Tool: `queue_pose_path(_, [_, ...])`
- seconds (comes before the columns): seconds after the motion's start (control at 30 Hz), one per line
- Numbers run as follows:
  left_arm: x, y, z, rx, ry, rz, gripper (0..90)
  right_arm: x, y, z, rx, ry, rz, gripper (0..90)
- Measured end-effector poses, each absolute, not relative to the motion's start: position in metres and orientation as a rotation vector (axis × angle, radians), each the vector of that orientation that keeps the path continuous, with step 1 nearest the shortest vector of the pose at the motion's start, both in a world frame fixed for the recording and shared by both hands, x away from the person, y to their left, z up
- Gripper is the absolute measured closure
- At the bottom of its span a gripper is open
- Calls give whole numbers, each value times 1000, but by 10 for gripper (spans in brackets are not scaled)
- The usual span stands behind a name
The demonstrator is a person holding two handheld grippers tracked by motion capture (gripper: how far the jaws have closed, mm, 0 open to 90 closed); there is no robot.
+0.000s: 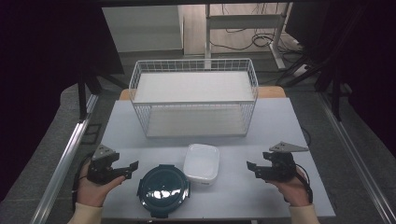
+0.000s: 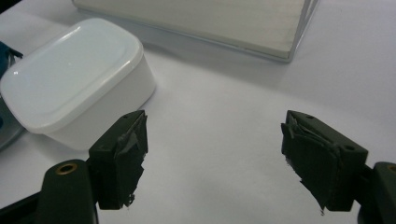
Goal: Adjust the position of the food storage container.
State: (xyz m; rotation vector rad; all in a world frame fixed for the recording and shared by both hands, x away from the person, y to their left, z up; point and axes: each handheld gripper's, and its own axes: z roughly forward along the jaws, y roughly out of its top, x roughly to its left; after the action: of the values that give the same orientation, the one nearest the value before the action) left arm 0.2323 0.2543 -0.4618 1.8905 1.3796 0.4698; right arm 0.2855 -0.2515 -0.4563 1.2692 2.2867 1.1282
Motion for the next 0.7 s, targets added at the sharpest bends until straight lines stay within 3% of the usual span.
queue_pose_path(0.7, [225, 261, -462, 1847, 1377, 386, 186, 282, -242, -452, 1263, 2325, 1125, 241])
